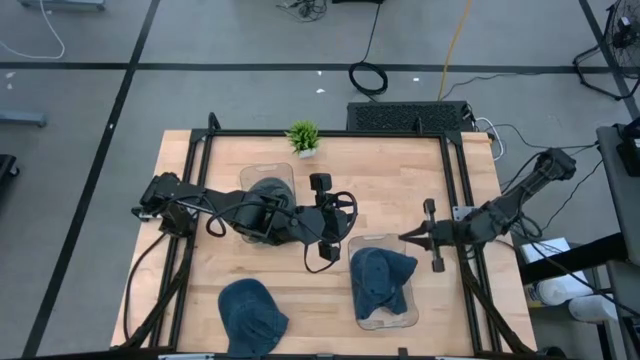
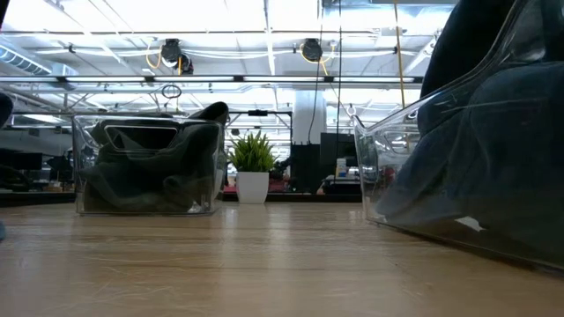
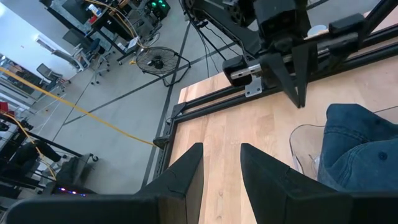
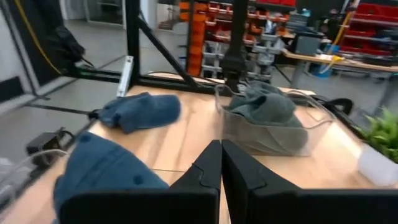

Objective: Pick & Place hat
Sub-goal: Put the blue cap into the bottom transparent bin

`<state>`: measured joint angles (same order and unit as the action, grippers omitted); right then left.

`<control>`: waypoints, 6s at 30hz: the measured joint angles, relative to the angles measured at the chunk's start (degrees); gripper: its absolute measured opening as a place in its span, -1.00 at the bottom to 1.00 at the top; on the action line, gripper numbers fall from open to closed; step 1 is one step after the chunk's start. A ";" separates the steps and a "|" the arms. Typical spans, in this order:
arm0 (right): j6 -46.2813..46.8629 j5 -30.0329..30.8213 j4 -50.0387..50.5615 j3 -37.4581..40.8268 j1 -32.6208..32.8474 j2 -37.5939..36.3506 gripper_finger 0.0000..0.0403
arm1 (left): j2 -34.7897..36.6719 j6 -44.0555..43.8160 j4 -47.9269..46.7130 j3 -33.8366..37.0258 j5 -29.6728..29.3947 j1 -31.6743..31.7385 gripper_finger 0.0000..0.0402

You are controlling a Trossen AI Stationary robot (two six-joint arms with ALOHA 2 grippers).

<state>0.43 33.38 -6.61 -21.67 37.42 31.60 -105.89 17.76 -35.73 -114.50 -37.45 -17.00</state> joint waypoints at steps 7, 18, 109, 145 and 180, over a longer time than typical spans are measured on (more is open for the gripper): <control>-1.23 -1.99 1.18 0.02 -0.32 -1.73 -1.00 | 0.00 0.00 0.00 0.00 -0.01 -0.01 -0.43; -1.94 -2.01 1.09 0.02 -0.32 -2.24 -1.00 | 0.00 0.00 0.00 0.00 0.00 -0.02 -0.43; 0.37 -27.47 -14.06 7.48 -23.69 -6.78 -1.00 | 0.02 0.28 0.32 0.00 -0.02 0.00 -0.43; 0.41 -27.45 -5.43 7.43 -25.81 -15.72 -1.00 | 3.79 -9.11 -6.11 0.02 -6.76 1.36 -0.42; 1.35 -27.27 -5.56 7.43 -25.81 -15.66 -1.00 | 52.49 -25.76 34.91 73.14 14.25 3.30 -0.43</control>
<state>1.78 6.12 -12.16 -14.24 11.62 15.94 -53.39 -8.00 -0.81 -41.36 -23.20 -13.69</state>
